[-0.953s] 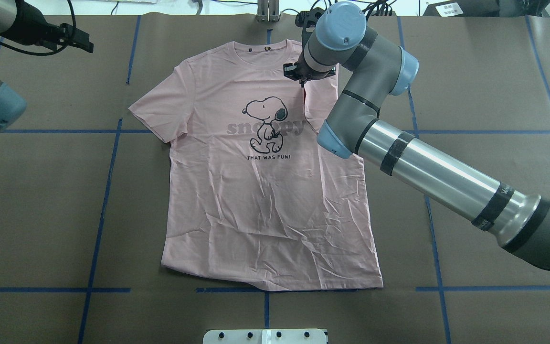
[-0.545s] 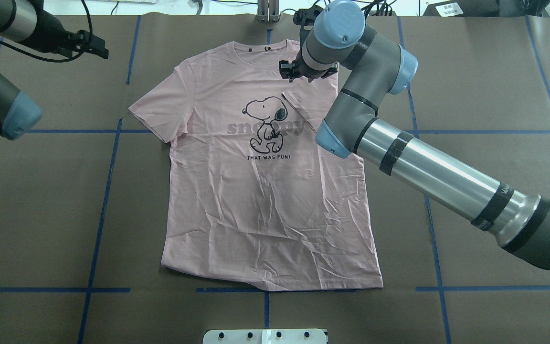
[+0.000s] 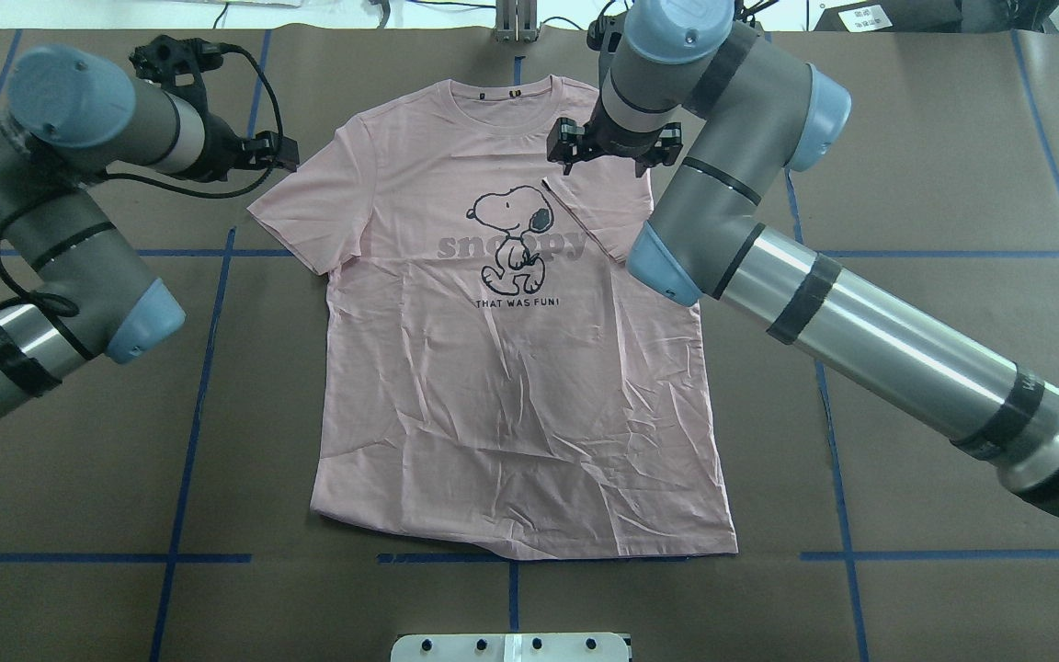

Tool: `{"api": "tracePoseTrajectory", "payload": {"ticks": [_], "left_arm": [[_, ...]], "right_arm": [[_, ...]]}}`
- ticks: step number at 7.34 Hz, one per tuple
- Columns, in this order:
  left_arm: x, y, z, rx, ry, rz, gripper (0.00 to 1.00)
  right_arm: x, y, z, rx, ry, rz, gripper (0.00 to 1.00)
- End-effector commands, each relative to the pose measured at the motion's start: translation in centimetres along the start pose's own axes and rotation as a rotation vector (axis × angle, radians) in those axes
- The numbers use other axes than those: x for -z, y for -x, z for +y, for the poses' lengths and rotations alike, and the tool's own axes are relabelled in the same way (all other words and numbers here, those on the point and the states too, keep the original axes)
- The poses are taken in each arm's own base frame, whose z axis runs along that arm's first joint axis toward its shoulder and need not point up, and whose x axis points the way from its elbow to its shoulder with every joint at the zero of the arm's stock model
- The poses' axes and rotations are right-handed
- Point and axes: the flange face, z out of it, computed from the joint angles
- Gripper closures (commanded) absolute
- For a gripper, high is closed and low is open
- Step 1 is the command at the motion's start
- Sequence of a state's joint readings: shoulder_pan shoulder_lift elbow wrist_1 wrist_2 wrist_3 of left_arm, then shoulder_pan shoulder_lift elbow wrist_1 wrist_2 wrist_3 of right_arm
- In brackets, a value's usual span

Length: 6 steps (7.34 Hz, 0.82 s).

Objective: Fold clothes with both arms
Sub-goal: 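Move the left gripper to its nearest sleeve while the right gripper holds still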

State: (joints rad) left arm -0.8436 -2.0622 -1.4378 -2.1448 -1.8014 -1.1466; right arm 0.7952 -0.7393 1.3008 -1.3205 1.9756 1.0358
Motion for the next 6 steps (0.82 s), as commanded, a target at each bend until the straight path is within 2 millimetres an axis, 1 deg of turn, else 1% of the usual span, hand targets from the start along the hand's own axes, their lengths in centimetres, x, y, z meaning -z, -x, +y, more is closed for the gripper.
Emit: {"api": "tracePoseTrajectory", "payload": {"ticks": [1, 2, 3, 4, 5, 6], "left_arm": [[-3.9, 0.0, 3.3, 0.035, -0.025, -0.074, 0.0], [-4.2, 0.0, 3.7, 0.032, -0.024, -0.077, 0.0], [-4.3, 0.1, 3.7, 0.03, -0.025, -0.079, 0.0], [-4.7, 0.5, 3.8, 0.029, -0.022, -0.089, 0.0], [-5.2, 1.0, 3.6, 0.024, -0.045, -0.092, 0.01], [-6.4, 2.0, 3.6, 0.022, -0.051, -0.098, 0.01]], "right_arm": [[0.6, -3.1, 1.6, 0.004, 0.004, -0.002, 0.0], [1.0, -3.3, 1.3, 0.004, 0.004, -0.005, 0.0], [1.3, -3.8, 0.8, -0.001, -0.005, -0.004, 0.0], [1.3, -4.0, 0.6, -0.002, -0.006, -0.003, 0.0], [1.1, -5.2, 0.3, -0.022, -0.007, 0.008, 0.0], [1.1, -5.2, 0.2, -0.023, -0.006, 0.01, 0.0]]}}
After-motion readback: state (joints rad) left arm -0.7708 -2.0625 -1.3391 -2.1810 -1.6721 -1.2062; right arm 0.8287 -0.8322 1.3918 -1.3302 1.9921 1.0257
